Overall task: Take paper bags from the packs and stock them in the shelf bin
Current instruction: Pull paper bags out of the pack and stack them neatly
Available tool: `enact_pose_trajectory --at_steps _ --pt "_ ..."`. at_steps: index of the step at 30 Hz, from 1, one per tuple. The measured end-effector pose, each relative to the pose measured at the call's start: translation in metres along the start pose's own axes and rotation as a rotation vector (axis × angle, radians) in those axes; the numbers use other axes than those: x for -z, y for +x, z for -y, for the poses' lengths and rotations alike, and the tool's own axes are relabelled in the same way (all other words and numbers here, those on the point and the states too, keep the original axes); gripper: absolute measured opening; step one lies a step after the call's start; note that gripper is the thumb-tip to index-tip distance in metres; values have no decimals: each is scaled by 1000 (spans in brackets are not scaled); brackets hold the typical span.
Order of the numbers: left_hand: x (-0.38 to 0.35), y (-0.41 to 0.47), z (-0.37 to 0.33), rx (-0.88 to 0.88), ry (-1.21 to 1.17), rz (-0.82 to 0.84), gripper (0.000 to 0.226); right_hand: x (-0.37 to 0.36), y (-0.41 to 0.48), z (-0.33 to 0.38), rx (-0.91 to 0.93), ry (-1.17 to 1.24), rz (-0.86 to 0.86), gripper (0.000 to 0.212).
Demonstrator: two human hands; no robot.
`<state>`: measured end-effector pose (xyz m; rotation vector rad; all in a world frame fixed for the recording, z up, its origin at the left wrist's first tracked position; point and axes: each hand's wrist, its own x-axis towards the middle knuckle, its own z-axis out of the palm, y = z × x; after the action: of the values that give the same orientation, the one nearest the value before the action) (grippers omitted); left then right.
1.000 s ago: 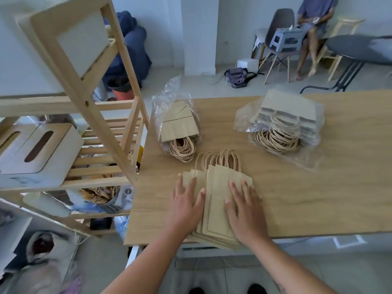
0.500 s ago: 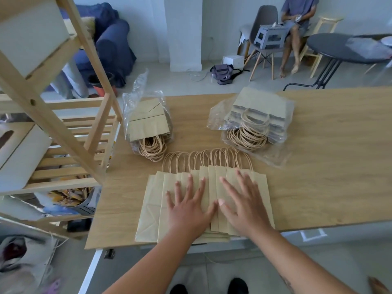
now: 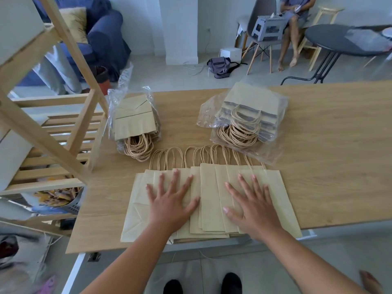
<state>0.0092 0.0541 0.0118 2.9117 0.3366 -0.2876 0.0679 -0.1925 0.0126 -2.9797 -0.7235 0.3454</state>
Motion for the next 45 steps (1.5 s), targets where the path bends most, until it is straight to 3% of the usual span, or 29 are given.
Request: enact_pose_trajectory --at_steps 6,13,28,41,45 --pt "5 19 -5 0 -26 -13 73 4 9 -24 -68 -39 36 85" --pt "4 10 3 -6 -13 -31 80 7 9 1 -118 40 52 91" --pt "-2 9 6 29 -21 -102 87 -5 7 -13 -128 -30 -40 98" --pt "-4 11 7 20 -37 -122 84 -6 6 -14 -112 11 -78 90" --pt "-1 10 7 22 -55 -122 82 -1 5 -19 -117 164 -156 85"
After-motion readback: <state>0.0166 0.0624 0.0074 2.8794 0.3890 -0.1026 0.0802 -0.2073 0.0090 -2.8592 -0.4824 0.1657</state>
